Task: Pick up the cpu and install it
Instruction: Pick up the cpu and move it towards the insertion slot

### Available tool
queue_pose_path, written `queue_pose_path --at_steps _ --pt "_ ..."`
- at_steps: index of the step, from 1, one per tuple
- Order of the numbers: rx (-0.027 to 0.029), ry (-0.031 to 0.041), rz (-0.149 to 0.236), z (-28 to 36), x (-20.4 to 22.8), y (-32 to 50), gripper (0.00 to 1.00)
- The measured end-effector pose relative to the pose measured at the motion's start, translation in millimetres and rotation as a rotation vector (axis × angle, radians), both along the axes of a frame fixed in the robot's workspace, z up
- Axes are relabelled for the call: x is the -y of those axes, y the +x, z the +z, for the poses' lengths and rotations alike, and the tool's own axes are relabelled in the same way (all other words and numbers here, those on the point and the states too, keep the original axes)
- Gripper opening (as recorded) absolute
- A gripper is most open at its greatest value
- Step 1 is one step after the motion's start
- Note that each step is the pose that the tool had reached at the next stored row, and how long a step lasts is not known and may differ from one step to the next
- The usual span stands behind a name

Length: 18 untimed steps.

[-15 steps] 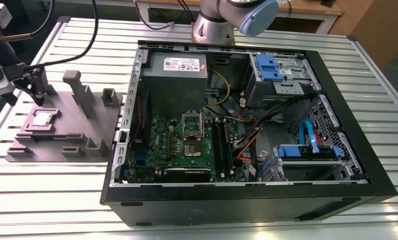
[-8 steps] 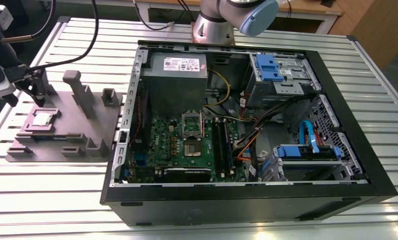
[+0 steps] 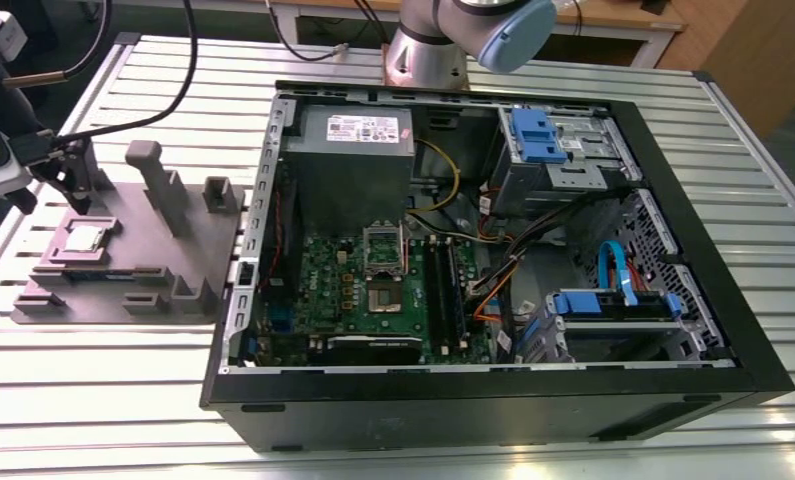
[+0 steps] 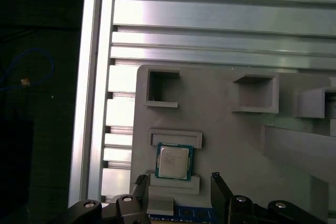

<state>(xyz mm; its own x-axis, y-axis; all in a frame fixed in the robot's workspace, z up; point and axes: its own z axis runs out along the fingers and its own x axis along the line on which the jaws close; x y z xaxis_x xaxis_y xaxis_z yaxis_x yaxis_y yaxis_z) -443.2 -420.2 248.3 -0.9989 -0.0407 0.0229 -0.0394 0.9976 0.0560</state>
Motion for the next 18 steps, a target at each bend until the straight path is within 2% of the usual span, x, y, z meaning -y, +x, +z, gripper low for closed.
queue_pose_path --at_steps 5,13,18 --pt "0.0 0.0 0.001 -2.2 0.0 0.0 0.59" --pt "-0.0001 0.0009 0.022 -9.6 -0.4 0.0 0.59" --pt "-0.0001 0.0037 0.028 -11.8 -0.4 0.0 0.59"
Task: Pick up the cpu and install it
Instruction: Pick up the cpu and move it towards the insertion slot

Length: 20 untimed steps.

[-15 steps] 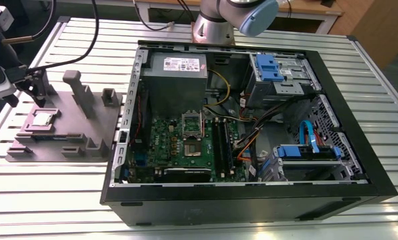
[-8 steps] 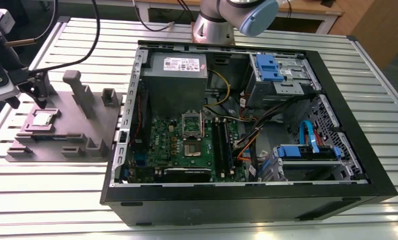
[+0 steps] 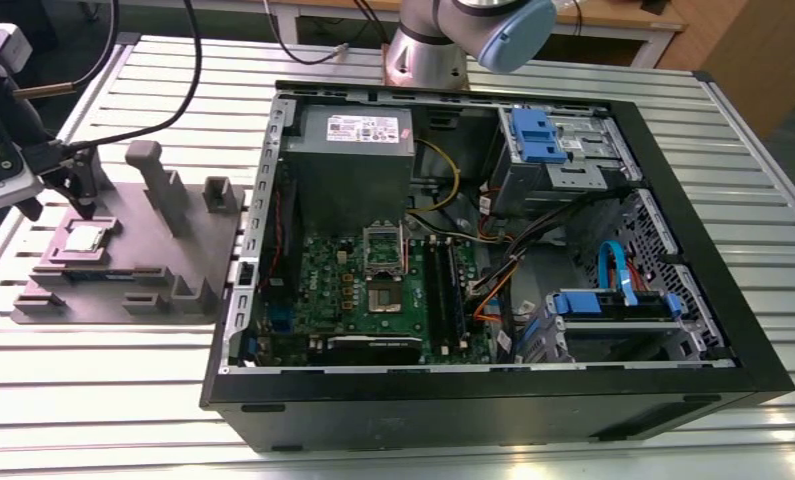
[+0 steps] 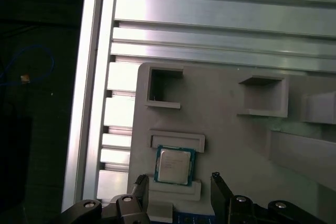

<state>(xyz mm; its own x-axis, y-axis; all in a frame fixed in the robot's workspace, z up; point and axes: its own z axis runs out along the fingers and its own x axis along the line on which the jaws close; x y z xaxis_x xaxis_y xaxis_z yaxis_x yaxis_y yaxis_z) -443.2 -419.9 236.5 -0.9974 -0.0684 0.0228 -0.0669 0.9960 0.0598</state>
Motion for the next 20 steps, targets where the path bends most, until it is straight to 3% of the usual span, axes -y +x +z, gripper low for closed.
queue_pose_path --at_steps 13,15,16,20 --pt "0.0001 0.0019 0.0 -0.3 0.0 0.0 0.59" --pt "0.0001 0.002 0.0 -0.3 0.0 0.0 0.6" --pt "0.0001 0.0021 0.0 -0.3 0.0 0.0 0.66" --pt "0.0001 0.0023 0.0 -0.3 0.0 0.0 0.66"
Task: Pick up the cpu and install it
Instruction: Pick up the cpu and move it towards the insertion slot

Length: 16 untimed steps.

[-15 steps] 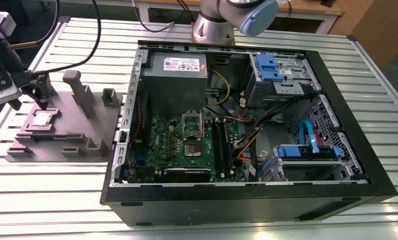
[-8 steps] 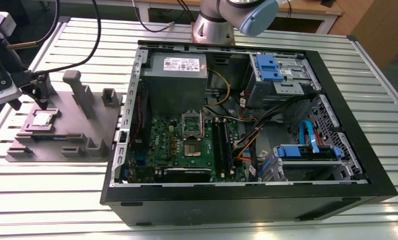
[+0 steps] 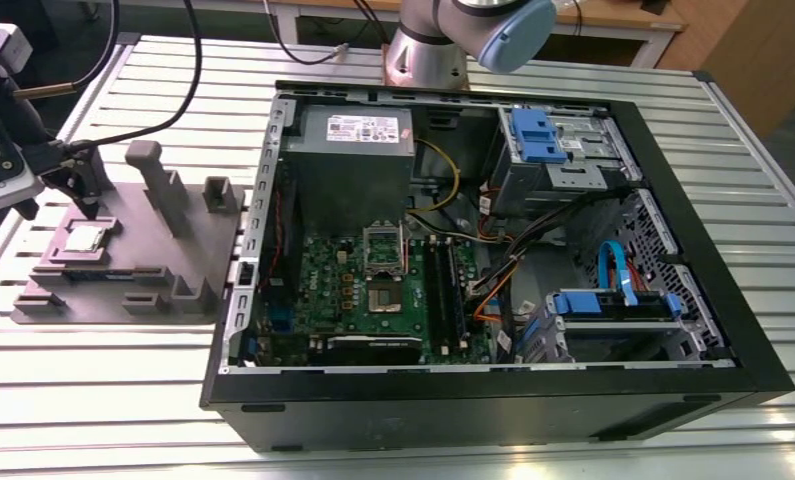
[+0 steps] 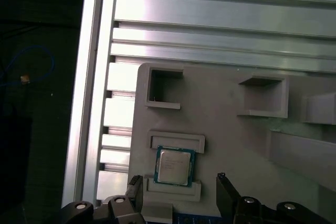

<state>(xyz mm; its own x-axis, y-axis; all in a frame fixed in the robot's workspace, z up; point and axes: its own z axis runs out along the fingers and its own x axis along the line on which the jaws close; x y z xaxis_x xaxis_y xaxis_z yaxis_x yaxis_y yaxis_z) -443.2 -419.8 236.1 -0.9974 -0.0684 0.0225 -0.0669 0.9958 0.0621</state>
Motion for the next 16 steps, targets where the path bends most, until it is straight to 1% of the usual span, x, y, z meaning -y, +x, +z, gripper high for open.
queue_pose_path --at_steps 1,3,11,14,16 --pt "0.0 0.0001 0.0 0.0 0.0 0.0 0.66" --pt "0.0001 0.0029 0.0 -0.2 0.0 0.0 0.66" --pt "0.0001 0.0034 0.0 -0.4 0.0 0.0 0.66" --pt "0.0001 0.0033 0.0 -2.3 0.0 0.0 0.66" --pt "0.0001 0.0033 0.0 -4.7 0.0 0.1 0.66"
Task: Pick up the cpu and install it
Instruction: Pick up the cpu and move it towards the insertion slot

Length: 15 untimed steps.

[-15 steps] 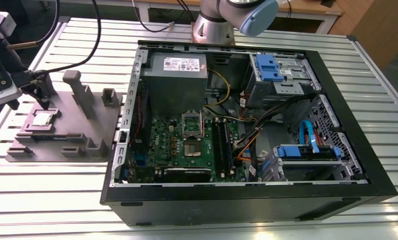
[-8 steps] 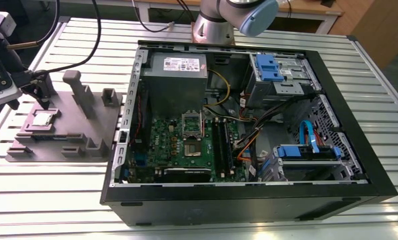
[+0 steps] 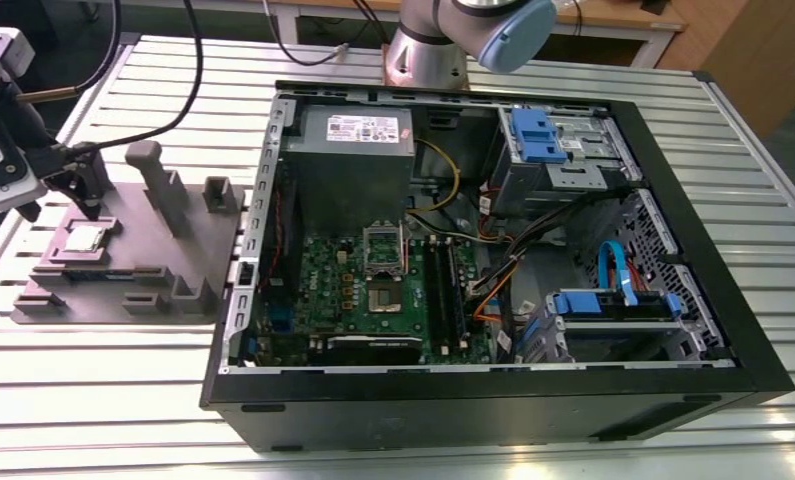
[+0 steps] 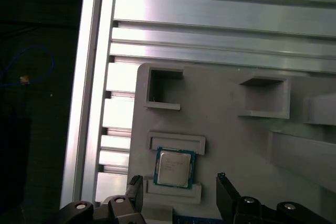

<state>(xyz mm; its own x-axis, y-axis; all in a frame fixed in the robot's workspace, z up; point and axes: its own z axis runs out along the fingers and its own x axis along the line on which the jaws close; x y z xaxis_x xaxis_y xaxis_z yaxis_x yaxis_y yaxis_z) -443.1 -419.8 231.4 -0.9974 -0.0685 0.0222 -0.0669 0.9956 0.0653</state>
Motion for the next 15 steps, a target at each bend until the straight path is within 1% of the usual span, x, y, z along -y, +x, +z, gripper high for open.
queue_pose_path --at_steps 2,7,15 --pt "-0.0001 -0.0001 0.0 -2.4 -0.2 0.1 0.66" --pt "0.0 -0.0003 -0.008 -9.3 -2.7 0.1 0.66" --pt "0.0 -0.0007 -0.012 -21.9 -2.5 0.1 0.66"
